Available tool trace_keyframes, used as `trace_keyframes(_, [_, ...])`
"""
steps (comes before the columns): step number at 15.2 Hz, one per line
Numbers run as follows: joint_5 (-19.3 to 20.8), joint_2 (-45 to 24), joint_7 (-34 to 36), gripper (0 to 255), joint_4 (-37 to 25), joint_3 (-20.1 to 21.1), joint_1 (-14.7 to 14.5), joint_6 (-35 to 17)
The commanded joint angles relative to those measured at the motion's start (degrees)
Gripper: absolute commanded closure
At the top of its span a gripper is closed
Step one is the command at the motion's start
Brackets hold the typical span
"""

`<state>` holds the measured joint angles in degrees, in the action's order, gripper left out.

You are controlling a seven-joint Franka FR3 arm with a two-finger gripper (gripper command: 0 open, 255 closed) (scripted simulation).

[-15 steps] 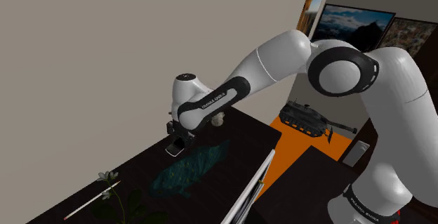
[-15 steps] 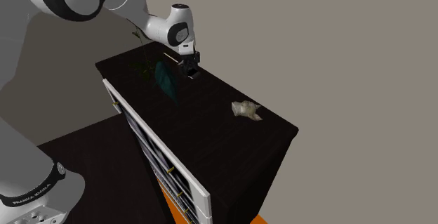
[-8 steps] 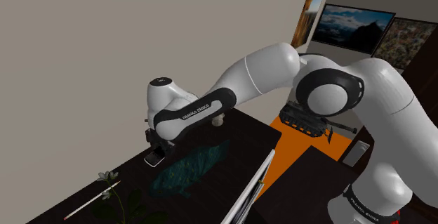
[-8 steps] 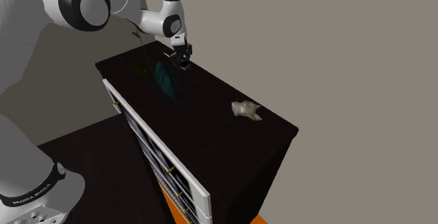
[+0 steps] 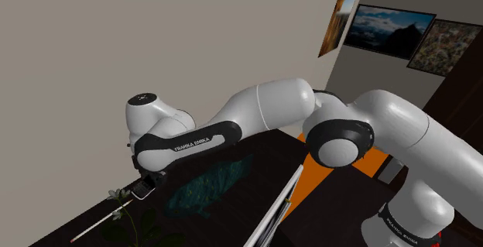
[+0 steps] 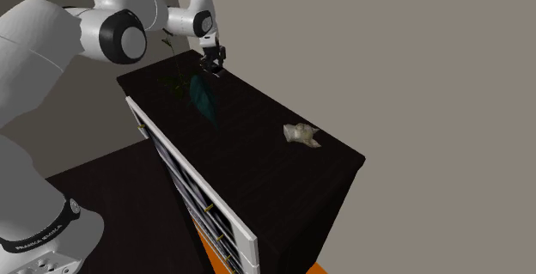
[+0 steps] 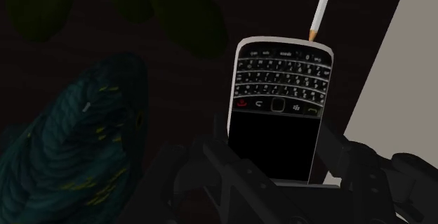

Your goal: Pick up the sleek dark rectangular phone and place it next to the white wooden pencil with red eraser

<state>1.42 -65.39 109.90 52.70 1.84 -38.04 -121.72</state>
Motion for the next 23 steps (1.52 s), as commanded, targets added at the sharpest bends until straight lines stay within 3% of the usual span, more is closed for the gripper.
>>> trace_keyframes(1, [0.0,-1.6,0.3,255,-1.9,0.0,-0.3,0.3])
trace_keyframes(13, [0.1,-10.7,0.2,255,-9.2,-0.1,-0.5,-1.5])
trace_keyframes(21, [0.1,-10.7,0.2,255,-9.2,-0.1,-0.5,-1.5])
trace_keyframes(22, [0.1,-10.7,0.2,0,-9.3,-0.1,-0.5,-1.5])
trace_keyframes(23, [0.1,-10.7,0.2,0,-9.3,-0.1,-0.5,-1.5])
